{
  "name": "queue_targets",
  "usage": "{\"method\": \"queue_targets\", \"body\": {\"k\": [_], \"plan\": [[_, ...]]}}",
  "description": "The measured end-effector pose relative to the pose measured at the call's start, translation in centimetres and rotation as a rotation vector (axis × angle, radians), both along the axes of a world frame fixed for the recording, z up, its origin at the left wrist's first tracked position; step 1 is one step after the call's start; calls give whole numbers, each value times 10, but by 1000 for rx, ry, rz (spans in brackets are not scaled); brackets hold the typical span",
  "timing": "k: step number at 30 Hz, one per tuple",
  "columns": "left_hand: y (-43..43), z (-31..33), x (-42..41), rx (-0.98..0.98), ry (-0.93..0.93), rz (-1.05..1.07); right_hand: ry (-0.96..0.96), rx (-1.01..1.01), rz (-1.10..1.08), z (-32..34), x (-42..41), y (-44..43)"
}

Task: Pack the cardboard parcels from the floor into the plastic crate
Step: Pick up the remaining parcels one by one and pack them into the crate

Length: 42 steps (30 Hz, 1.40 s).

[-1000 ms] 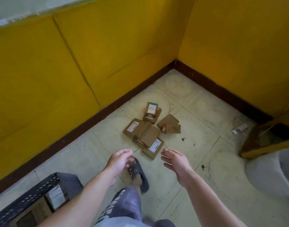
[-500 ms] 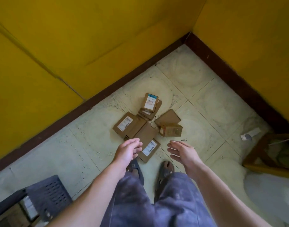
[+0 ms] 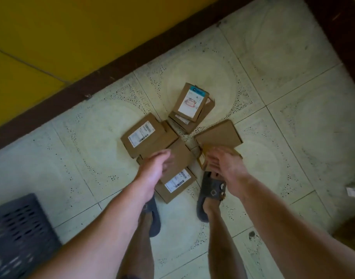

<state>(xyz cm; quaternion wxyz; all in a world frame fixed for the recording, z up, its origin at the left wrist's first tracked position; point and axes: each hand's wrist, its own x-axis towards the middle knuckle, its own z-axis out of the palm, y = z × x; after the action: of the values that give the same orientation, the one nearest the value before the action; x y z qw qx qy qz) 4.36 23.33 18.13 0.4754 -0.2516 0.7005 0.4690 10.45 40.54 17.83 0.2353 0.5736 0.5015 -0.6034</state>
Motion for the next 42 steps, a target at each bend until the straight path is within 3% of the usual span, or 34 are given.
{"method": "queue_targets", "body": {"k": [6, 10, 17, 23, 31, 42], "plan": [[42, -109, -51, -91, 109, -120, -34, -17, 29, -116, -37, 20], [70, -161, -83, -106, 168, -239, 97, 15, 60, -176, -49, 27], [95, -236, -132, -250, 260, -434, 98, 14, 65, -235, -78, 28], [93, -263, -142, -190, 233, -439, 177, 5, -25, -255, -94, 24], [63, -218, -118, -139, 208, -252, 197, -13, -14, -209, -70, 6], [12, -67, -81, -102, 255, 35, 223, -93, -78, -23, -46, -51]]}}
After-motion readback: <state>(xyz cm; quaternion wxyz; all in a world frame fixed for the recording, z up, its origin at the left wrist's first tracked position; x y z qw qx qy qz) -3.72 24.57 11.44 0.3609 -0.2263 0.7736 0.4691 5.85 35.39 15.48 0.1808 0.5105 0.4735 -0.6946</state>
